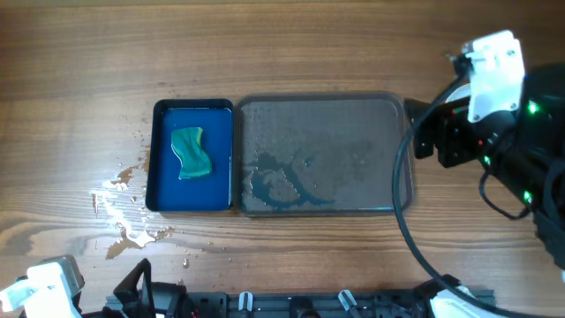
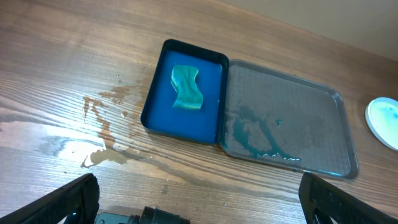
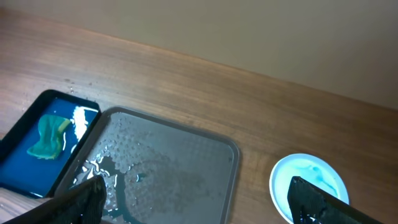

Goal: Clean dirty plates on tray and stack at the side

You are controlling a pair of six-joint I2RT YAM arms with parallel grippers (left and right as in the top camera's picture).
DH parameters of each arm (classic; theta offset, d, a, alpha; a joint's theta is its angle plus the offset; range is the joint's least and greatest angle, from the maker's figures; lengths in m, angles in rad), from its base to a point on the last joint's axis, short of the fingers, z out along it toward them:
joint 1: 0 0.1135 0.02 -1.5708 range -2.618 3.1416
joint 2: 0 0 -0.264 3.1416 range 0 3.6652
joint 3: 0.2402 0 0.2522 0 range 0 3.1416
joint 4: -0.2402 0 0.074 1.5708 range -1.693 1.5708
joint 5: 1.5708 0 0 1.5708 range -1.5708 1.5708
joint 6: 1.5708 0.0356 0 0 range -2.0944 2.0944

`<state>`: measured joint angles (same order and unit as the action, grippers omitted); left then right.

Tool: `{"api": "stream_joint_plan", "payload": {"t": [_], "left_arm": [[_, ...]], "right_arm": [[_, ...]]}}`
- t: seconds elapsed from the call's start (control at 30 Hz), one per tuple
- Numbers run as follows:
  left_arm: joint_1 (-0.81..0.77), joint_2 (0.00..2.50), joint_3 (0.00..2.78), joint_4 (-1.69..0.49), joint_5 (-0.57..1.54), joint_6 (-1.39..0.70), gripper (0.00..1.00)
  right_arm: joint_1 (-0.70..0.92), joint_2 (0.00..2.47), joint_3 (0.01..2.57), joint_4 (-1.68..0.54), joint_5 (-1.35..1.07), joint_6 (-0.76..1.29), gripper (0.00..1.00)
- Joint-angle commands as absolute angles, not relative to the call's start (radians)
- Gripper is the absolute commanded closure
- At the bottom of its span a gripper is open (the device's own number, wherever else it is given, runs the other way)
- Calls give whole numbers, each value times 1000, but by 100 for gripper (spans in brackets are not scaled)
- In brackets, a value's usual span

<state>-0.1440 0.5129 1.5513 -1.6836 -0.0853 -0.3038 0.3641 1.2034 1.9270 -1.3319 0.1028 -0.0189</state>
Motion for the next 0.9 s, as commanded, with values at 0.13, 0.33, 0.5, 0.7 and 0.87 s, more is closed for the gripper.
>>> {"api": "stream_joint_plan", "payload": {"t": [0.13, 0.33, 0.5, 0.7, 0.87], "left_arm": [[-149, 511, 1556, -1684, -102, -299, 0], [-149, 511, 1556, -1684, -102, -299, 0], [-149, 511, 1556, -1684, -102, -299, 0], [-149, 511, 1556, -1684, -102, -299, 0], [-149, 511, 1556, -1684, -102, -299, 0]], "right_arm": [[368, 1194, 1943, -1333, 122, 1, 4], [368, 1194, 1943, -1351, 97, 8, 0], [368, 1198, 1943, -1423, 97, 29, 1], [368, 1206, 1943, -1489, 102, 25, 0], [368, 1208, 1943, -1478, 113, 25, 0]]}}
